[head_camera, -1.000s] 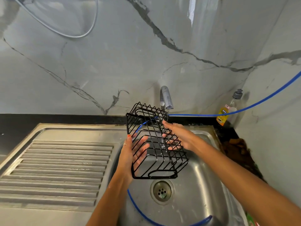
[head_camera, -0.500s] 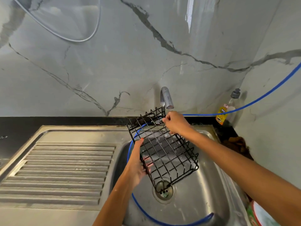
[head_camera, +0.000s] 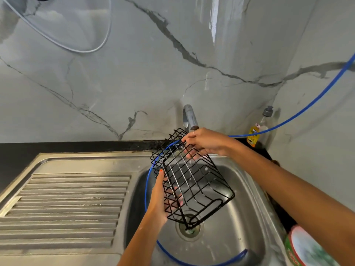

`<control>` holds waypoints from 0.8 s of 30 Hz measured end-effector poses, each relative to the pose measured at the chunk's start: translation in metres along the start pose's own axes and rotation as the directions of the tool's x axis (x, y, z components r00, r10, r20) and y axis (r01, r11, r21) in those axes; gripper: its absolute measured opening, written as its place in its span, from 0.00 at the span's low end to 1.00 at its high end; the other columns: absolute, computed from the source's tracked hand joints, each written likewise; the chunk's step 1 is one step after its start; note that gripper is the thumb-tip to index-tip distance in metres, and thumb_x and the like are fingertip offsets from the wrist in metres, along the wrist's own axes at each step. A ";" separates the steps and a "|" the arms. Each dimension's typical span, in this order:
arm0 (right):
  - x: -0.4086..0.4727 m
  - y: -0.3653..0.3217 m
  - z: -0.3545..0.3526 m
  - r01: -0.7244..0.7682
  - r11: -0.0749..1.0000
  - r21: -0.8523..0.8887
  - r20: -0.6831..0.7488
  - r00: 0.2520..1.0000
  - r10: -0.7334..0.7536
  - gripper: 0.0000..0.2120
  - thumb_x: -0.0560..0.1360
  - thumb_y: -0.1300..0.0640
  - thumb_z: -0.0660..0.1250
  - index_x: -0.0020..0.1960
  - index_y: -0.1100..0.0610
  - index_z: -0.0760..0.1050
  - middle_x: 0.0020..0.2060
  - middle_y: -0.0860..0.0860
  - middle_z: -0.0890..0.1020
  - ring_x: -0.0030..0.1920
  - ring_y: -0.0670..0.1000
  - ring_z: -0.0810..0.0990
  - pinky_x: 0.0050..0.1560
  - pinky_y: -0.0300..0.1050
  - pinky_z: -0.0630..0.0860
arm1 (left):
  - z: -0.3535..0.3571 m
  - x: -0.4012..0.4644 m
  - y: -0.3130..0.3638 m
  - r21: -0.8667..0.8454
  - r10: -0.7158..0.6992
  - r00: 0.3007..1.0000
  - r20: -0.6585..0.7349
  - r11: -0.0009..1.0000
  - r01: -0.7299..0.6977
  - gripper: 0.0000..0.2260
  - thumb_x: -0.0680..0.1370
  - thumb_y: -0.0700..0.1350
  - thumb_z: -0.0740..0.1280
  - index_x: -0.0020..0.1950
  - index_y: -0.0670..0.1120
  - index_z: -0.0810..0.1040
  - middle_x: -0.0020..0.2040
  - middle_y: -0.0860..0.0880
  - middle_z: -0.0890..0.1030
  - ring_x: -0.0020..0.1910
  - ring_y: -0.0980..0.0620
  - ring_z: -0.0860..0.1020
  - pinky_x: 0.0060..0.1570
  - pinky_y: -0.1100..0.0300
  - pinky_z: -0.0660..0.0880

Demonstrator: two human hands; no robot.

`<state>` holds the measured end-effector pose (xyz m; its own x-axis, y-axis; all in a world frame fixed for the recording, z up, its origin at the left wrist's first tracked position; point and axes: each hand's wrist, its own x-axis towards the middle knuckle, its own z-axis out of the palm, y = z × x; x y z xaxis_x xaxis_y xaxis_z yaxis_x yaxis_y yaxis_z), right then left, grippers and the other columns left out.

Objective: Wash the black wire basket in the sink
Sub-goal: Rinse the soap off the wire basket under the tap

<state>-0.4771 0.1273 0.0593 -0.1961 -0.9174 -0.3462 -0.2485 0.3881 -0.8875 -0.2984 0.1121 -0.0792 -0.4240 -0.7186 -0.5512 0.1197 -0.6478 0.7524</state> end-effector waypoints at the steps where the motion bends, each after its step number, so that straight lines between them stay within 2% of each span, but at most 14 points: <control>1: 0.000 0.000 0.001 0.011 1.000 -0.021 0.016 1.000 -0.011 0.12 0.82 0.61 0.56 0.63 0.58 0.72 0.46 0.56 0.80 0.43 0.51 0.80 0.45 0.45 0.80 | -0.002 0.002 -0.003 -0.023 -0.019 1.000 0.010 1.000 0.019 0.29 0.72 0.67 0.67 0.62 0.46 0.78 0.49 0.40 0.84 0.46 0.39 0.83 0.48 0.44 0.81; 3: 0.002 0.003 0.004 0.079 0.978 -0.192 -0.025 0.996 -0.085 0.13 0.82 0.58 0.56 0.64 0.54 0.74 0.50 0.55 0.79 0.47 0.49 0.78 0.48 0.44 0.77 | -0.004 0.005 -0.007 -0.091 -0.083 0.995 0.057 0.992 0.088 0.31 0.72 0.68 0.66 0.64 0.47 0.77 0.49 0.38 0.84 0.44 0.38 0.82 0.45 0.45 0.79; 5: -0.002 0.009 0.006 0.157 0.889 -0.430 -0.089 0.973 -0.215 0.15 0.81 0.56 0.58 0.66 0.53 0.74 0.53 0.51 0.79 0.52 0.47 0.76 0.52 0.41 0.72 | -0.005 0.008 -0.012 -0.166 -0.111 0.989 0.093 0.978 0.126 0.27 0.73 0.68 0.63 0.51 0.44 0.79 0.44 0.39 0.81 0.39 0.40 0.81 0.42 0.47 0.79; 7: -0.013 0.019 0.015 0.213 0.817 -0.536 -0.078 0.951 -0.299 0.18 0.81 0.52 0.57 0.70 0.55 0.70 0.59 0.49 0.77 0.60 0.47 0.74 0.58 0.37 0.66 | -0.006 0.013 -0.015 -0.226 -0.098 0.990 0.105 0.967 0.120 0.27 0.76 0.68 0.59 0.44 0.44 0.79 0.44 0.39 0.81 0.39 0.39 0.81 0.47 0.45 0.79; 9: -0.023 0.029 0.025 0.240 0.819 -0.521 -0.029 0.954 -0.298 0.22 0.82 0.49 0.53 0.74 0.54 0.63 0.72 0.47 0.66 0.72 0.45 0.63 0.66 0.34 0.56 | -0.008 0.016 -0.015 -0.253 -0.097 0.988 0.123 0.959 0.125 0.29 0.76 0.69 0.58 0.41 0.44 0.82 0.45 0.39 0.81 0.42 0.39 0.82 0.52 0.44 0.76; 12: -0.023 0.033 0.029 0.192 0.902 -0.386 -0.001 0.978 -0.209 0.24 0.82 0.46 0.50 0.77 0.51 0.54 0.77 0.43 0.50 0.76 0.43 0.50 0.67 0.34 0.47 | -0.013 0.023 -0.014 -0.253 -0.091 0.988 0.125 0.960 0.120 0.29 0.76 0.68 0.57 0.38 0.45 0.83 0.44 0.38 0.82 0.42 0.38 0.81 0.50 0.45 0.77; 15: -0.011 0.030 0.024 0.087 0.942 -0.324 0.017 0.996 -0.086 0.27 0.82 0.44 0.48 0.78 0.49 0.45 0.76 0.42 0.40 0.76 0.45 0.45 0.72 0.42 0.45 | -0.018 0.028 -0.012 -0.223 -0.084 0.984 0.156 0.968 0.118 0.29 0.76 0.68 0.58 0.41 0.45 0.83 0.46 0.39 0.80 0.42 0.39 0.81 0.47 0.45 0.76; 17: 0.004 0.031 0.024 0.062 0.943 -0.327 -0.013 0.997 -0.070 0.28 0.82 0.44 0.46 0.78 0.52 0.43 0.76 0.44 0.39 0.76 0.47 0.42 0.73 0.45 0.44 | -0.022 0.029 -0.011 -0.171 -0.079 0.983 0.164 0.979 0.107 0.28 0.76 0.67 0.59 0.41 0.45 0.85 0.47 0.39 0.81 0.41 0.39 0.81 0.49 0.44 0.75; 19: 0.020 0.033 0.025 0.057 0.949 -0.310 -0.096 0.991 -0.091 0.29 0.82 0.44 0.46 0.78 0.54 0.43 0.77 0.48 0.42 0.76 0.48 0.43 0.73 0.44 0.44 | -0.024 0.029 -0.009 -0.134 -0.094 0.982 0.165 0.984 0.117 0.26 0.71 0.67 0.67 0.51 0.46 0.84 0.49 0.39 0.82 0.44 0.38 0.81 0.50 0.42 0.76; 21: 0.033 0.032 0.026 0.065 0.960 -0.273 -0.163 0.980 -0.113 0.28 0.82 0.44 0.46 0.78 0.55 0.45 0.77 0.50 0.46 0.77 0.49 0.46 0.73 0.45 0.46 | -0.029 0.033 -0.009 -0.114 -0.113 0.985 0.133 0.985 0.129 0.38 0.66 0.68 0.73 0.67 0.46 0.76 0.56 0.38 0.81 0.49 0.37 0.81 0.51 0.42 0.75; 22: 0.039 0.032 0.025 0.059 0.970 -0.237 -0.186 0.977 -0.105 0.28 0.82 0.44 0.47 0.78 0.54 0.46 0.77 0.51 0.49 0.77 0.50 0.49 0.73 0.45 0.49 | -0.031 0.034 -0.008 -0.103 -0.122 0.984 0.129 0.985 0.135 0.42 0.65 0.69 0.73 0.72 0.46 0.71 0.59 0.38 0.80 0.50 0.37 0.81 0.52 0.42 0.74; 24: 0.051 0.032 0.022 0.027 0.986 -0.167 -0.224 0.973 -0.065 0.27 0.82 0.43 0.48 0.77 0.54 0.53 0.76 0.53 0.58 0.75 0.53 0.58 0.72 0.48 0.55 | -0.033 0.032 -0.006 -0.074 -0.109 0.985 0.136 0.990 0.120 0.42 0.66 0.68 0.72 0.73 0.46 0.69 0.59 0.38 0.81 0.49 0.37 0.82 0.51 0.42 0.75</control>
<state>-0.4740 0.0908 0.0064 -0.3869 -0.8976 -0.2114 -0.4089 0.3725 -0.8331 -0.2830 0.0842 -0.1133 -0.5529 -0.6023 -0.5758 0.1336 -0.7462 0.6522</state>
